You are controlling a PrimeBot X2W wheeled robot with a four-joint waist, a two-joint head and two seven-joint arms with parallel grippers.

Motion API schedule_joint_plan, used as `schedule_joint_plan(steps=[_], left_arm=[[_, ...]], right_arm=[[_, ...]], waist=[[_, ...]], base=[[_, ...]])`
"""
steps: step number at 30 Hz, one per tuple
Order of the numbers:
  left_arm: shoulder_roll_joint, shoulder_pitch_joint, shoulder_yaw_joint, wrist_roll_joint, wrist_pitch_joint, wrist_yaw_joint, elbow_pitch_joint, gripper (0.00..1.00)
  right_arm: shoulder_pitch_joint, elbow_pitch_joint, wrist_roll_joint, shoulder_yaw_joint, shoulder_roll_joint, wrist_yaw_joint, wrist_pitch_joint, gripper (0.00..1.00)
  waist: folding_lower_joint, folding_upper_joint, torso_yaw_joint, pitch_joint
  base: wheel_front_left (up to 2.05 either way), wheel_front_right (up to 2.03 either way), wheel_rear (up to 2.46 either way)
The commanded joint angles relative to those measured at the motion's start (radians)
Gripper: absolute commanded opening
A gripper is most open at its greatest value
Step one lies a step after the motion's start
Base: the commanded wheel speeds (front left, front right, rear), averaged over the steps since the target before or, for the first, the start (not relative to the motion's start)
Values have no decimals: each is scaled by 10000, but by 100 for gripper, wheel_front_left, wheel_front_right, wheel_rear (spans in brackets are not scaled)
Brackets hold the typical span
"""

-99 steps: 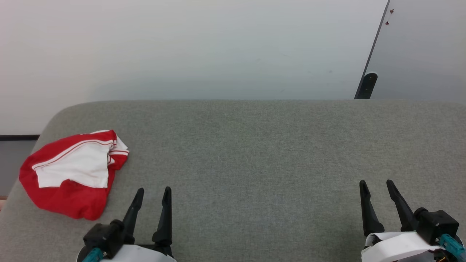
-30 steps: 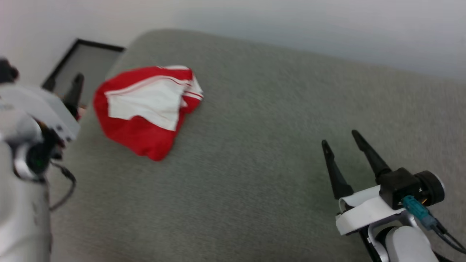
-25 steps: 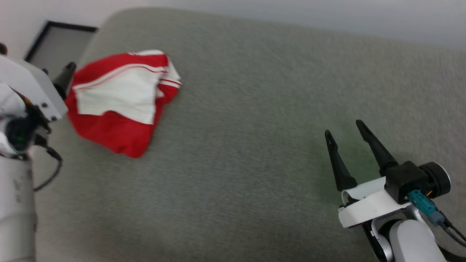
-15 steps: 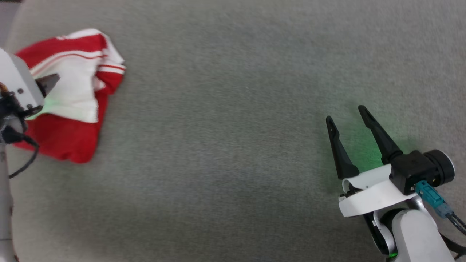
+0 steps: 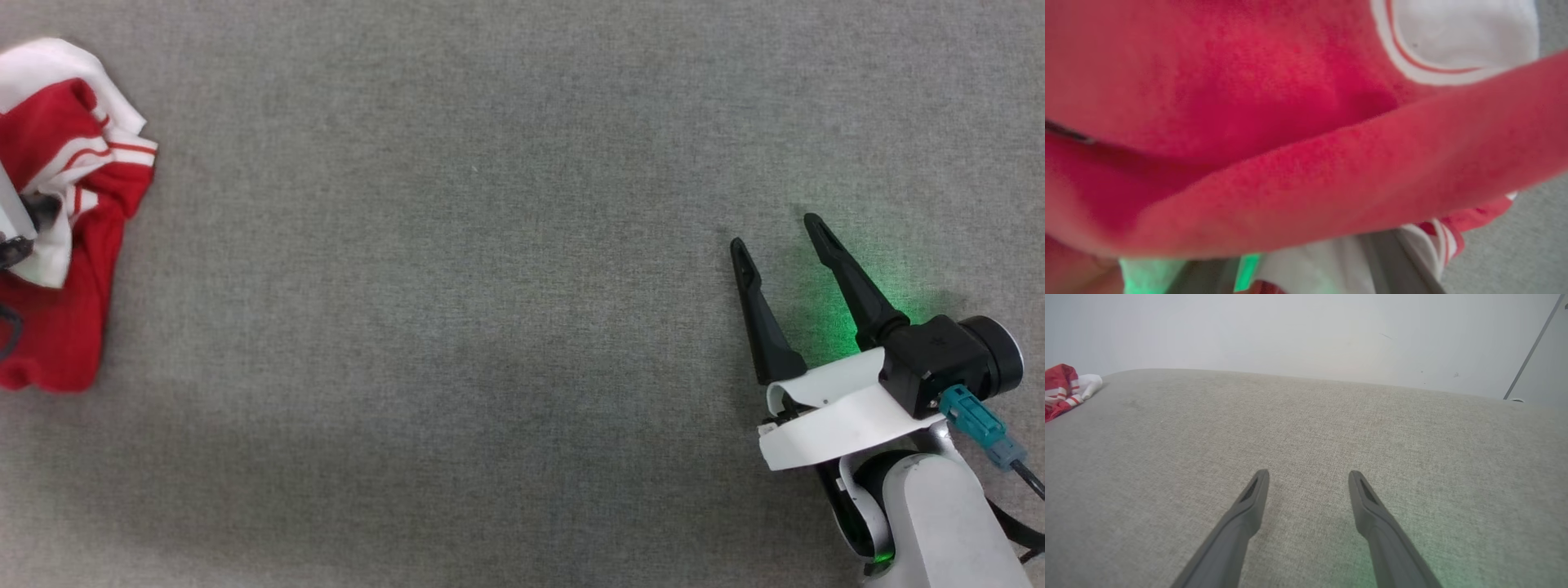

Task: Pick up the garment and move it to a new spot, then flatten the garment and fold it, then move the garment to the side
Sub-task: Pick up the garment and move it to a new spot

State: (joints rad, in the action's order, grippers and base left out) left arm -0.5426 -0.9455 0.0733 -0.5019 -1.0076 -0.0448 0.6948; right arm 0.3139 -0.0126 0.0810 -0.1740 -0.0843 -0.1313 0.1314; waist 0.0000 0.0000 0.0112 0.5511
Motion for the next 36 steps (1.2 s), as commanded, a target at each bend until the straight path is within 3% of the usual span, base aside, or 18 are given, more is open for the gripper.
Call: schedule_joint_plan(steps=[1,2,4,11,25,31,36], left_arm=[[545,476,-215,-50,25,-57,596,79],[615,473,-201,-116,37,-42,677,44],[698,381,-146,-199,148,-79,759,0],[487,26,-190,-82,764,70,469,0],[46,-381,-384,255,3031,890,-542,0],[259,-655,-766,538,3857,1048,-1397,0],[552,-455,-1063,464,3708,1075,-2265,0]], right_arm=[[116,58,42,-25,28,10,-48,100],[121,54,50,-25,36,10,-68,100],[118,32,53,-2,39,10,-47,100],[-158,-126,145,73,60,10,-23,100],[-1075,-787,240,13,189,10,119,100],[-1507,-989,369,73,271,10,170,100],[-1730,-1089,419,135,316,10,180,100]], waist=[[0,0,-43,42],[0,0,-34,29],[0,0,13,-26],[0,0,299,-667],[0,0,935,-3232],[0,0,1139,-4327],[0,0,1142,-4989]], base=[[0,0,0],[0,0,0],[0,0,0],[0,0,0],[0,0,0],[0,0,0],[0,0,0]])
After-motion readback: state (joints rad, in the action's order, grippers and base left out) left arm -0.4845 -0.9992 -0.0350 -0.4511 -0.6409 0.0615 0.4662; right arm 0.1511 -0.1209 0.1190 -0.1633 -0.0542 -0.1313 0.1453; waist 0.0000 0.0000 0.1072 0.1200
